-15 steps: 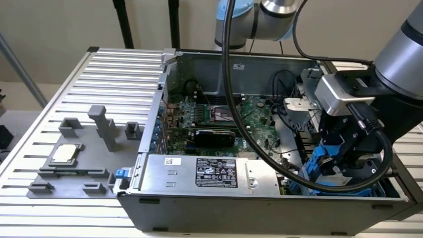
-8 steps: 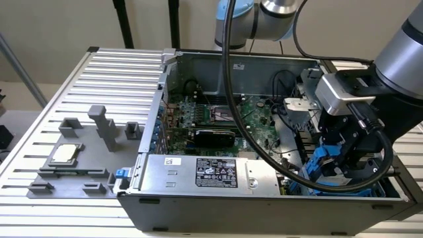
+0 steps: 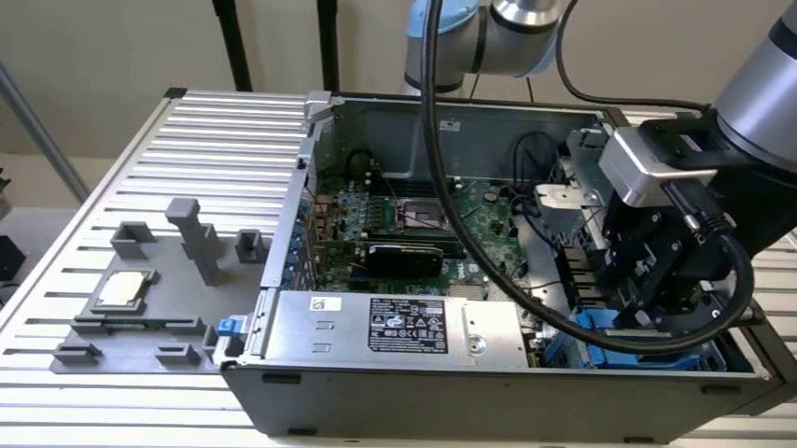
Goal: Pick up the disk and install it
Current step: 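Insert the first disk wire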
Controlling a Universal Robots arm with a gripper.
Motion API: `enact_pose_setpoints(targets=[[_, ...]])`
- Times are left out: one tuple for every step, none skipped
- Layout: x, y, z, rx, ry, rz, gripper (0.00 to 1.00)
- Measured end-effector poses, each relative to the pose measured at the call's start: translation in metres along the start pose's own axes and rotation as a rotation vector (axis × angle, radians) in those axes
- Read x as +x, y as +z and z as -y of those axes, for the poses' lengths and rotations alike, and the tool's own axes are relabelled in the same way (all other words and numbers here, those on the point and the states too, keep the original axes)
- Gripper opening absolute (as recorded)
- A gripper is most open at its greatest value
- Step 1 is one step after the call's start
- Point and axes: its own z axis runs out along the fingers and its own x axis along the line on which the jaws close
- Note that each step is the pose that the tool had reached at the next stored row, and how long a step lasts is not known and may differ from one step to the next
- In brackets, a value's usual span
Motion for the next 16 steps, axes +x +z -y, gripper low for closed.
enact_pose_setpoints(targets=[[-0.0001, -0.0034, -0.0002, 0.0, 0.0, -0.0001, 1.0], [-0.0002, -0.0062, -0.0003, 0.0, 0.0, -0.0001, 1.0], [-0.0003, -0.0075, -0.0003, 0.0, 0.0, -0.0002, 1.0], [-0.0002, -0.0074, -0.0003, 0.0, 0.0, 0.0, 1.0], [-0.0002, -0.0075, -0.0003, 0.0, 0.0, 0.0, 1.0], [-0.0003, -0.0075, -0.0003, 0.0, 0.0, -0.0001, 1.0], [-0.0003, -0.0075, -0.0003, 0.0, 0.0, -0.0001, 1.0], [-0.0003, -0.0075, -0.0003, 0.0, 0.0, -0.0001, 1.0], [-0.0003, -0.0075, -0.0003, 0.0, 0.0, -0.0001, 1.0], [-0.0003, -0.0075, -0.0003, 0.0, 0.0, -0.0001, 1.0], [-0.0003, -0.0075, -0.0003, 0.0, 0.0, -0.0001, 1.0], [-0.0003, -0.0076, -0.0003, 0.0, 0.0, -0.0001, 1.0], [-0.0003, -0.0075, -0.0003, 0.0, 0.0, -0.0001, 1.0], [-0.0003, -0.0075, -0.0003, 0.0, 0.0, -0.0001, 1.0], [-0.0003, -0.0075, -0.0003, 0.0, 0.0, -0.0001, 1.0], [-0.0003, -0.0075, -0.0003, 0.0, 0.0, -0.0001, 1.0]])
